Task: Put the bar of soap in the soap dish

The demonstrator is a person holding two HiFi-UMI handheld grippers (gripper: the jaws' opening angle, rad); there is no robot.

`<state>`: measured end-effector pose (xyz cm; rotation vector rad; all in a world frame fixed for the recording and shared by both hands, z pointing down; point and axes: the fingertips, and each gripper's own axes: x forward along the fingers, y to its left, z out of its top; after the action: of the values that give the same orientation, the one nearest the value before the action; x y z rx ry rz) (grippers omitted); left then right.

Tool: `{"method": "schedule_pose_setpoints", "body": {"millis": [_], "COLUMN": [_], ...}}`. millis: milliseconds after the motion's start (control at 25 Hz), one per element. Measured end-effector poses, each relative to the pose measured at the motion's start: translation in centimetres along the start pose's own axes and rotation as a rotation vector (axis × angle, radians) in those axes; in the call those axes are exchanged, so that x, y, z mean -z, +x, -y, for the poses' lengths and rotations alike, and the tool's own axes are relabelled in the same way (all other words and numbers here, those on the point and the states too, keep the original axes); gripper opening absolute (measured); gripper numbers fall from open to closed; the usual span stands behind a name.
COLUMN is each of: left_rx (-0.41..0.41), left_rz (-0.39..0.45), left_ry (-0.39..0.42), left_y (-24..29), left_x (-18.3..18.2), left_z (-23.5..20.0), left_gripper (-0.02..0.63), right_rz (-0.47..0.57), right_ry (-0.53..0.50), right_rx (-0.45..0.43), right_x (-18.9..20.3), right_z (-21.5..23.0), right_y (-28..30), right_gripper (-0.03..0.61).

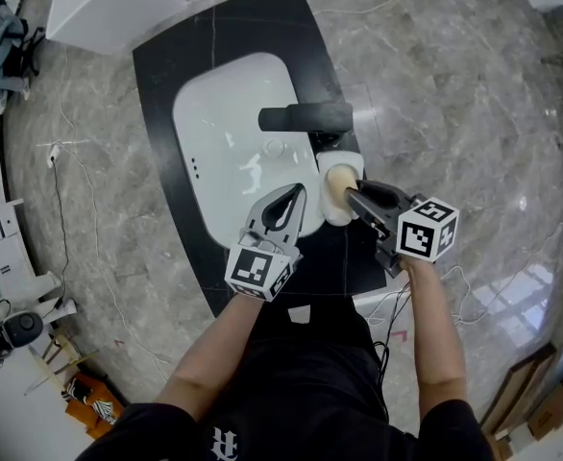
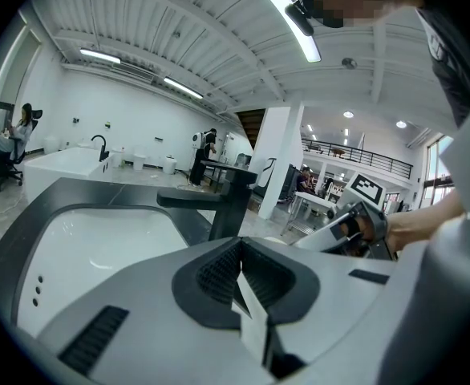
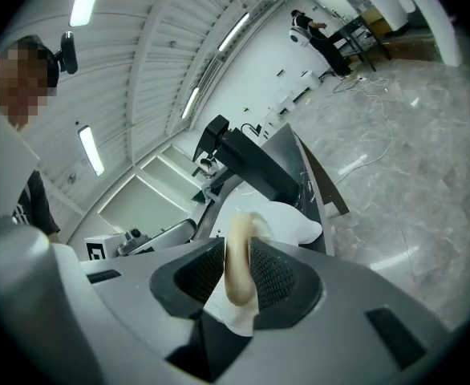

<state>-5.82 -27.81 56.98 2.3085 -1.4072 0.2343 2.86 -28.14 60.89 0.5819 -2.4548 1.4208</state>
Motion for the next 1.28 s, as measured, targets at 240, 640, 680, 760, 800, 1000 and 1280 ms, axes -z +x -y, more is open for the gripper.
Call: {"method": "schedule_pose_setpoints", "body": {"millis": [240,640,680,760,800,1000,1280], "left_rx": [-0.005,-0.011,-0.013,-0.016,-0.015,-0.01,0.007], "left_rz": [0.001,-0.004,-0.005,-0.006,-0.006,-0.003,0.002], "left_ry": [0.003,0.005,0.005,0.002,0.002,0.003,0.013], "left_y": [-0.1,-0.3,-0.3,-0.4,-0.4,-0.2,-0.1], "left_x": [-0.3,-0.3,-0.2,0.0,0.0,-0.2,-0.5], "left_z": [-0.3,-1.0,-1.1,-1.2,-1.2,-1.2,-0.5], "left_gripper": [0.008,0.008,0.008,0.008,0.008,0.008,0.008], "right_rz": [0.051,0.243,0.243,0.229,0.216,0.136,0.105], "right_ry": [0.048,0.15,0.145,0.141,0.138,0.069,-0.029], "right_rx": [-0.129,-0.251,-0.248,-0.239,-0.229,-0.146,-0.064], "right_x": [-0.6,-1.7,-1.6,-1.1,-0.9,0.4,-0.2], "right_z": [-0.5,-0.7,-0.6,-0.5,-0.3,0.7,0.8], "right_y": [-0.6,-0.7,-0.6,-0.3,-0.2,0.0,-1.0], "right_gripper": [0.089,0.089,0.089,0.089,0.089,0.09,0.091]}}
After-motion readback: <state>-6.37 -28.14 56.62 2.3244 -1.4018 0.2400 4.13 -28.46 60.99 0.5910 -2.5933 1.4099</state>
